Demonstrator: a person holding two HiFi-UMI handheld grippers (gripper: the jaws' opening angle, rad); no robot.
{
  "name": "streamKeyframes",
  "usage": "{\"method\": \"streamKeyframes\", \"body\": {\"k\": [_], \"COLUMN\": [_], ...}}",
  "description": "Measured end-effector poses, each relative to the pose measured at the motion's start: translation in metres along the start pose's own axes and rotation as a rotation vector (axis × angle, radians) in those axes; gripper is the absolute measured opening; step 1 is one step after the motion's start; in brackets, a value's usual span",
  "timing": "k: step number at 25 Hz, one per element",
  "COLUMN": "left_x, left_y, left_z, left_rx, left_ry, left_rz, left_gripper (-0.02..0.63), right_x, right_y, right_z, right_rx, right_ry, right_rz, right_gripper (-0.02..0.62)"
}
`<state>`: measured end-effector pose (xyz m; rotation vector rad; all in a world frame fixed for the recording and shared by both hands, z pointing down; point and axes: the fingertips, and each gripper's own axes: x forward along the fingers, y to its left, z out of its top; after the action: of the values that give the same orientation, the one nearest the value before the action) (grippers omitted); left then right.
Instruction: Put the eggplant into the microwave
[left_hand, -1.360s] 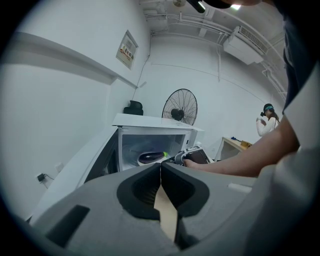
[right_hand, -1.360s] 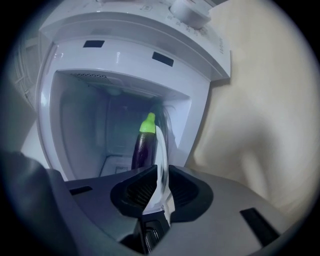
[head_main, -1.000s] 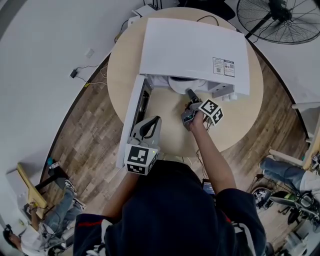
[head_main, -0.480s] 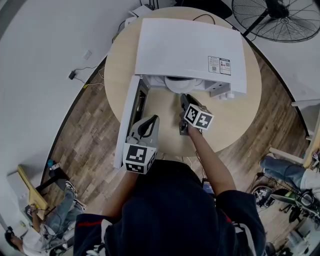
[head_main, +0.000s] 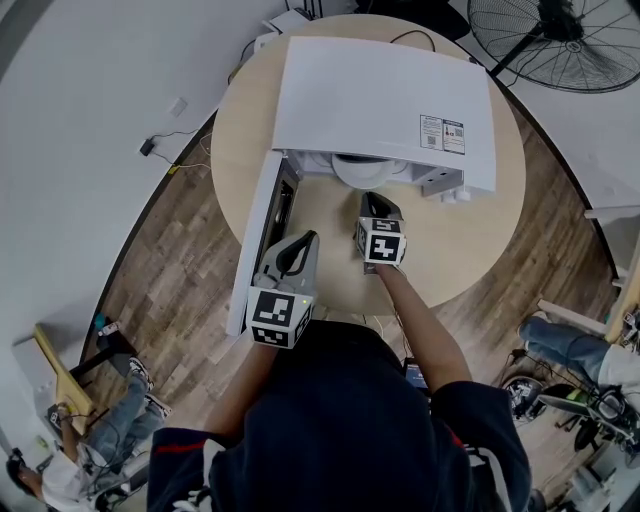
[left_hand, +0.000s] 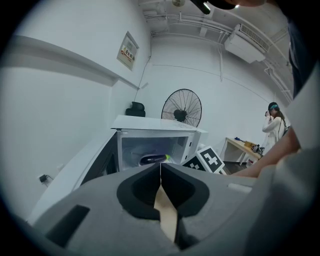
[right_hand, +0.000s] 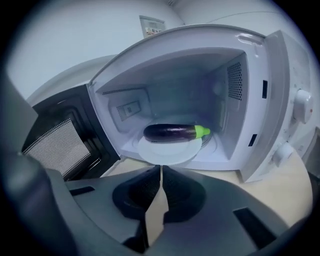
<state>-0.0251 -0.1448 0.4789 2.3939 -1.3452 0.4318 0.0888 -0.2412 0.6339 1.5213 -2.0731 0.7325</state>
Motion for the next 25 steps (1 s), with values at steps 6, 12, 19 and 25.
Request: {"method": "streamKeyframes", "body": {"k": [6, 12, 19, 25], "left_x": [0.000, 0.001, 0.004, 0.008], "left_y": [0.003, 0.008, 0.011, 0.011], "left_z": [-0.003, -0.003, -0.002, -0.003], "left_rx": [-0.003, -0.006, -0.013, -0.014], "left_ry": [0.008, 0.009, 0.011, 0.016], "left_rz": [0.005, 0.006, 0.003, 0.002], "left_gripper": [0.018, 0.018, 0.018, 0.018], "right_x": [0.007, 0.012, 0.022, 0.032], "right_y": [0.001, 0.001, 0.001, -0.002], "right_z": [-0.002, 0.003, 0.010, 0.017], "right_rx": [-0.057, -0.083, -0.099, -0.105], "right_ry": [0.020, 0.024, 0.029, 0.033], "right_rz": [-0.016, -0.031, -0.030, -0.024], "right_gripper": [0.015, 0.012, 0.012, 0.012]}}
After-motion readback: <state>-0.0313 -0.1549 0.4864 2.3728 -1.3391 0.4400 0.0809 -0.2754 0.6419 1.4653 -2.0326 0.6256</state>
